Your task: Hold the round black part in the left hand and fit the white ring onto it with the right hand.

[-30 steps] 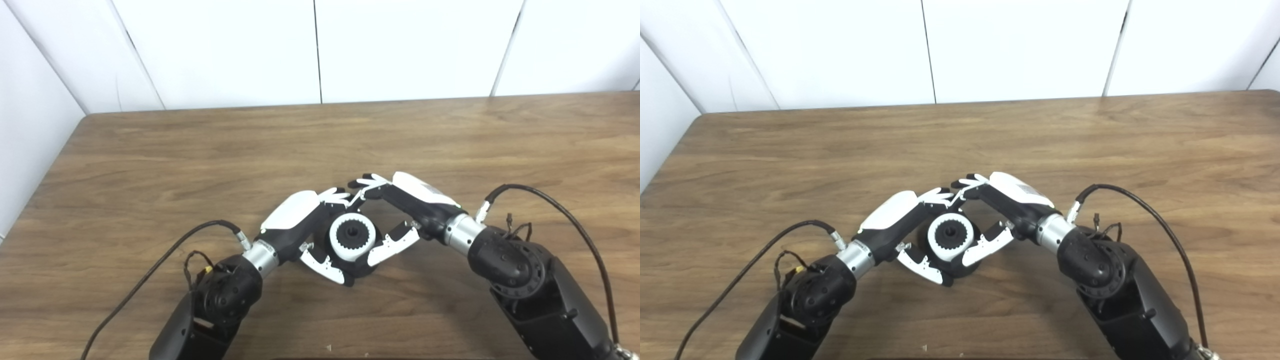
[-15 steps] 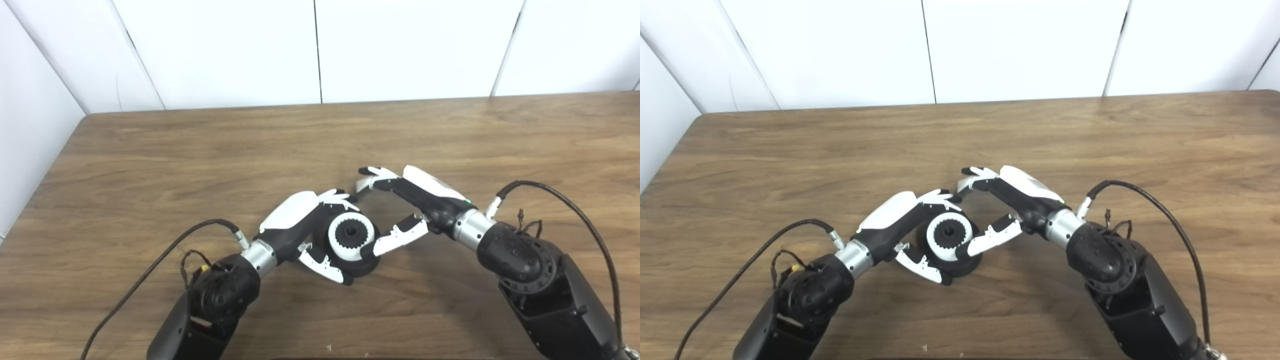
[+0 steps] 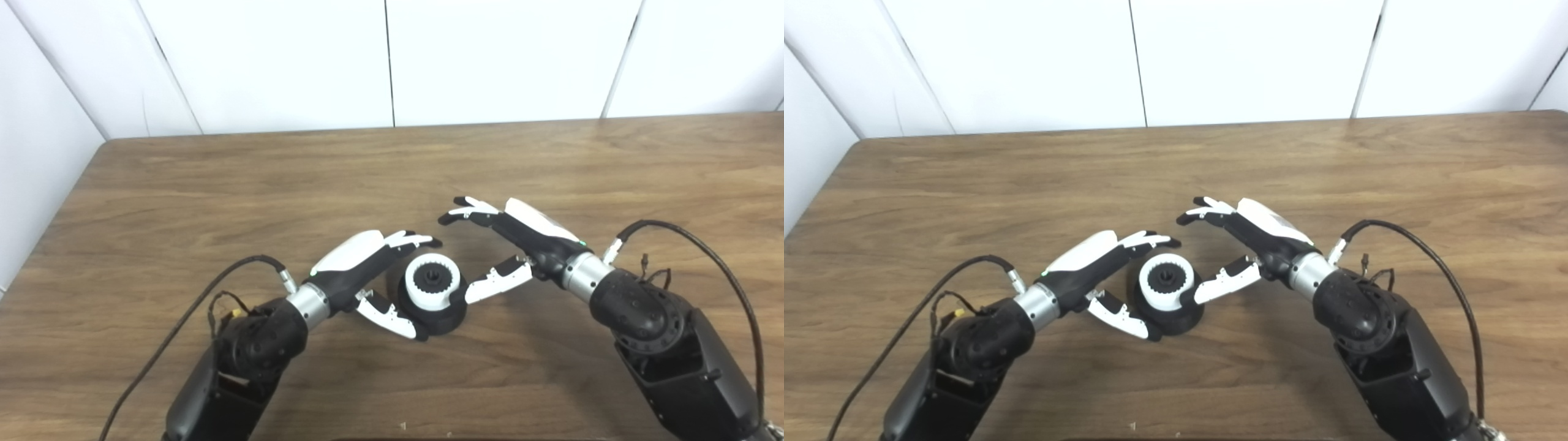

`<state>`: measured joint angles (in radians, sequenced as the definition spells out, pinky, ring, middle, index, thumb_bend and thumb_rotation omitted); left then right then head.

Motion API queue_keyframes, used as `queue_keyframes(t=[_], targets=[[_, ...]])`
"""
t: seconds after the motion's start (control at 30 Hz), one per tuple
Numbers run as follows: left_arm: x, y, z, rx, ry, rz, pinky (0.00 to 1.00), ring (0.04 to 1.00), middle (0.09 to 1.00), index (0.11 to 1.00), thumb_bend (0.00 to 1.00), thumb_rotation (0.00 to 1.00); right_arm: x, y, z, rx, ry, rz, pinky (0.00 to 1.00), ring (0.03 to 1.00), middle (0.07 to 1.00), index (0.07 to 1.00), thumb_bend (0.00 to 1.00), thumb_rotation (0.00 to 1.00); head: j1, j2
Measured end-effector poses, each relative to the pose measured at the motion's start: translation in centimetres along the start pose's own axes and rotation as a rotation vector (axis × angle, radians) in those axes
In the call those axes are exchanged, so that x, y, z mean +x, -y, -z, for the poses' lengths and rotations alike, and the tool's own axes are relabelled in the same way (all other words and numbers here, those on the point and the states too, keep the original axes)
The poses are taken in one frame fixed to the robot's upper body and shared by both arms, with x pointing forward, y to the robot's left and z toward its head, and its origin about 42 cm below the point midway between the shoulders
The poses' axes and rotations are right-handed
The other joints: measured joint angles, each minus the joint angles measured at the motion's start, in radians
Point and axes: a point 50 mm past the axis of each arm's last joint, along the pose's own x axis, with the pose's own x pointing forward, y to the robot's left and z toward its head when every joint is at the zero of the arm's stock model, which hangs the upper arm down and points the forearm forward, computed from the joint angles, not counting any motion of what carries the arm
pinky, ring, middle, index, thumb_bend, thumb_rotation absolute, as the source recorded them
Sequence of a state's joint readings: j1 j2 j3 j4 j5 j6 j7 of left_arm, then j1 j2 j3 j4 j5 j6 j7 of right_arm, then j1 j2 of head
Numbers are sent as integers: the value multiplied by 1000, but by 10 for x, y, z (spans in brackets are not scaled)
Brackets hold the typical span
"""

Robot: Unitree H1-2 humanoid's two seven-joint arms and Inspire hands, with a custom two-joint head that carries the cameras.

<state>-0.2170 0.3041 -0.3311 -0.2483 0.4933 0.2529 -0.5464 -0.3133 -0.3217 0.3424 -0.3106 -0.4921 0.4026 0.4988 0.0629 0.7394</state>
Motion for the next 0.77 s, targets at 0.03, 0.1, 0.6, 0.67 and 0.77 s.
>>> queue_keyframes(t=[0.03, 0.1, 0.6, 0.67, 0.77], targets=[[-1, -1, 1, -15, -6, 8, 944, 1000, 996, 996, 1000, 266, 0, 1, 0, 0, -1, 3, 1000, 1000, 984, 847, 1000, 424, -2, 0], [-3, -6, 1, -36, -18, 25, 948, 1000, 999, 999, 1000, 264, -1, 3, 2, 3, -4, 9, 1000, 1000, 985, 848, 1000, 428, -2, -2], [-41, -47, 37, -122, -122, -15, 980, 1000, 1000, 1000, 1000, 294, -9, 25, 26, 42, -42, 44, 927, 1000, 996, 942, 1000, 494, -9, -12], [-47, -45, 42, -155, -125, -25, 965, 1000, 1000, 1000, 1000, 305, -11, 28, 32, 43, -56, 50, 937, 1000, 994, 945, 1000, 512, -9, -14], [-60, -48, 52, -234, -123, -62, 969, 1000, 1000, 1000, 1000, 296, -17, 33, 44, 74, -76, 85, 953, 997, 990, 945, 1000, 526, -14, -15]])
